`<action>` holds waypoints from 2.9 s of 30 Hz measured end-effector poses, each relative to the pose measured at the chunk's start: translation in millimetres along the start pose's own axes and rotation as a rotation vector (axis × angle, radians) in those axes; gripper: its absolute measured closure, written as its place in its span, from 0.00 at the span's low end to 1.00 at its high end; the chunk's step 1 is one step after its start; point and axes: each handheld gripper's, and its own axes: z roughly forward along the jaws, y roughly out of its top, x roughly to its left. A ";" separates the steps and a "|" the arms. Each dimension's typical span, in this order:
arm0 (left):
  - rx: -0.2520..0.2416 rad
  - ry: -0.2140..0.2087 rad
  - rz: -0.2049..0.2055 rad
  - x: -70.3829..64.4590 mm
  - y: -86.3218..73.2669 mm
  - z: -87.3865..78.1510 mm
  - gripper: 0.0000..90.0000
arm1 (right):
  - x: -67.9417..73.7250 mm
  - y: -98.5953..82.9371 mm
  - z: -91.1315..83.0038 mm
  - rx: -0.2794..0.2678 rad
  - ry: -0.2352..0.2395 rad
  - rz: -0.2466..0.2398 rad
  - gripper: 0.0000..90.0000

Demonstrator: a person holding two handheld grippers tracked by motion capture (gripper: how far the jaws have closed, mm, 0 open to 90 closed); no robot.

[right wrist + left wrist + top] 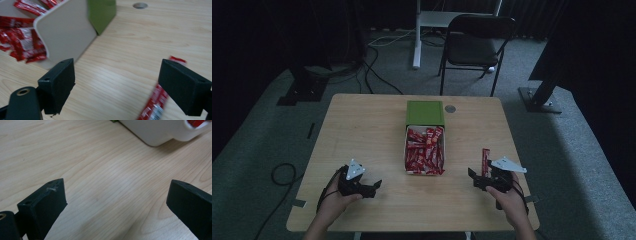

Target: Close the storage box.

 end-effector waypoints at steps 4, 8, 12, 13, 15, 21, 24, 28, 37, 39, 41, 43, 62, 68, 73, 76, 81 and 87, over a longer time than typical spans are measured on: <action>-0.010 -0.014 0.016 -3.7 5.2 2.4 0.03 | 8.1 4.7 8.8 -0.012 0.031 -0.021 0.15; -0.018 -0.018 0.032 -7.9 11.2 6.4 0.03 | 14.3 8.0 17.5 -0.015 0.052 -0.041 0.15; -0.026 -0.034 0.049 -11.5 18.5 10.7 0.03 | 19.2 11.9 23.8 -0.028 0.079 -0.040 0.15; -0.030 -0.037 0.053 -12.9 20.3 11.9 0.03 | 20.4 12.8 24.9 -0.029 0.088 -0.041 0.15; -0.039 -0.042 0.062 -15.6 24.1 14.0 0.03 | 22.5 14.3 27.1 -0.037 0.109 -0.043 0.15; -0.075 -0.058 0.081 -22.0 37.0 17.9 0.03 | 27.2 16.4 34.2 -0.036 0.141 -0.058 0.15; -0.095 -0.060 0.082 -23.3 44.1 20.0 0.03 | 28.7 16.9 37.8 -0.034 0.152 -0.062 0.15; -0.095 -0.068 0.101 -25.9 52.6 23.6 0.03 | 29.8 16.5 43.1 -0.030 0.163 -0.064 0.15; -0.102 -0.069 0.115 -27.2 66.9 32.6 0.03 | 32.4 17.4 52.1 -0.029 0.184 -0.066 0.16; -0.105 -0.070 0.116 -27.1 69.4 34.1 0.03 | 33.1 18.4 53.9 -0.025 0.185 -0.064 0.16; -0.104 -0.073 0.120 -27.3 71.1 35.7 0.03 | 33.0 19.7 55.9 -0.027 0.191 -0.055 0.15; -0.104 -0.075 0.121 -27.9 72.1 37.6 0.03 | 33.1 20.6 58.0 -0.023 0.197 -0.056 0.16; -0.099 -0.065 0.110 -25.9 77.3 47.9 0.03 | 33.7 21.8 66.6 0.004 0.198 -0.075 0.15; -0.097 -0.077 0.106 -27.5 77.7 49.9 0.03 | 33.5 22.3 67.6 0.001 0.198 -0.072 0.15; -0.096 -0.068 0.104 -25.8 78.6 51.4 0.03 | 33.4 23.1 68.0 0.003 0.194 -0.071 0.15; -0.096 -0.062 0.098 -25.2 78.8 52.8 0.03 | 33.5 23.4 68.0 0.002 0.194 -0.076 0.15; -0.092 -0.064 0.097 -24.0 81.1 55.4 0.03 | 33.6 24.2 68.4 0.004 0.195 -0.076 0.15; -0.090 -0.072 0.096 -23.5 83.4 58.0 0.03 | 31.5 24.9 69.4 0.001 0.184 -0.069 0.15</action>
